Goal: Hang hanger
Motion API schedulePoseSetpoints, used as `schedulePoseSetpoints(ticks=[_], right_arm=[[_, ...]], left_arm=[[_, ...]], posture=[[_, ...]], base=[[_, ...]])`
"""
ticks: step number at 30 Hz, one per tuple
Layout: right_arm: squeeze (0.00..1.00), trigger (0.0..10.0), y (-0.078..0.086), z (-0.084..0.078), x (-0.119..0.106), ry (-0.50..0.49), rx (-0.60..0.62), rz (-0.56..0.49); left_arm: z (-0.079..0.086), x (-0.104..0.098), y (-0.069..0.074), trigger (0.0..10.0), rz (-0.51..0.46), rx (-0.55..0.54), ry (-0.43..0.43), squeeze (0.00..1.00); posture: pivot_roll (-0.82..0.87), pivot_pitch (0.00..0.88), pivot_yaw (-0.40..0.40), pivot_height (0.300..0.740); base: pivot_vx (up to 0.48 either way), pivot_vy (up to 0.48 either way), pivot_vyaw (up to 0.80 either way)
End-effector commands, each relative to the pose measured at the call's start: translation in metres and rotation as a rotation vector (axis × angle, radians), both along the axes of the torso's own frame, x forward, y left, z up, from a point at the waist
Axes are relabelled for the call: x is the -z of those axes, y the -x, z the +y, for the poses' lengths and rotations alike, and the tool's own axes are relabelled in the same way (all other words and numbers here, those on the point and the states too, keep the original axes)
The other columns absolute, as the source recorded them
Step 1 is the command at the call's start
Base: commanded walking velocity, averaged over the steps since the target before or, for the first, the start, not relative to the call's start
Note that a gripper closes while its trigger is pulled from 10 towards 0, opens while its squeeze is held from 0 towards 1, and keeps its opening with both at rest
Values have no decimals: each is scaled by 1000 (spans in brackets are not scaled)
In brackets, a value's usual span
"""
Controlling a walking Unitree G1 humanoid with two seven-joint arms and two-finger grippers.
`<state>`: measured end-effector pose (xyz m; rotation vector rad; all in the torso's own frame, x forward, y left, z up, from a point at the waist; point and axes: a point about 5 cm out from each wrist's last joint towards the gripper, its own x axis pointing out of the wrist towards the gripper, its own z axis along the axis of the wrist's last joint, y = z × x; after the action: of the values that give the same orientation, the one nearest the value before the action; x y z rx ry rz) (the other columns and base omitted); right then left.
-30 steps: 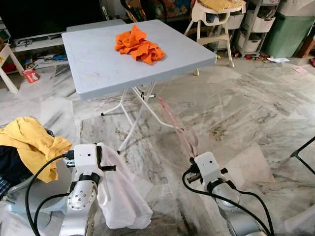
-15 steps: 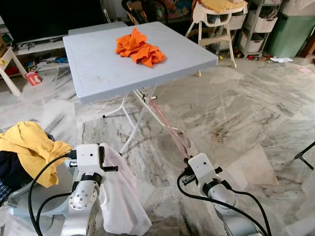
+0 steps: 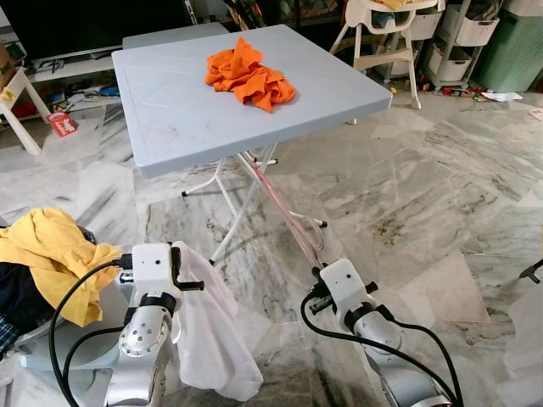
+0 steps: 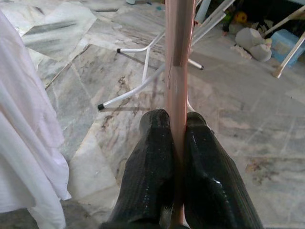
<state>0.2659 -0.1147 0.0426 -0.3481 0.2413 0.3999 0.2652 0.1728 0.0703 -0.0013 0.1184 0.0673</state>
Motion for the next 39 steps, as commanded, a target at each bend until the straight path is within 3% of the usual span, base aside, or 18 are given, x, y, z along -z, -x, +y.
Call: schedulePoseSetpoints(ticks=[1, 8, 15, 26, 35, 39], right_arm=[[0, 10000, -2, 3, -7, -17, -14, -37], [0, 10000, -15, -18, -35, -35, -13, -139], [0, 10000, -26, -38, -42, -43, 60, -152], [0, 10000, -21, -32, -34, -102, 98, -119], [0, 10000, -23, -36, -27, -135, 190, -102], [0, 10000, -23, -34, -25, -156, 220, -104]], left_arm=[[2, -11, -5, 10000, -42, -7, 2, 0], [-13, -35, -11, 10000, -122, 13, 12, 0], [-13, -45, -7, 10000, -153, 18, 4, 0], [-9, -54, -4, 10000, -151, 10, -10, 0], [-6, -49, -8, 10000, -115, 32, -21, 0], [-7, -51, -11, 10000, -112, 62, -36, 0]], posture=[[-33, 0, 57, 740], [-1, 0, -10, 740], [21, 0, -29, 740], [38, 0, -9, 740], [26, 0, 43, 740], [24, 0, 68, 740]], base=[[292, 0, 0], [294, 34, 0], [320, 208, 0], [356, 252, 0], [392, 260, 0], [402, 260, -800]])
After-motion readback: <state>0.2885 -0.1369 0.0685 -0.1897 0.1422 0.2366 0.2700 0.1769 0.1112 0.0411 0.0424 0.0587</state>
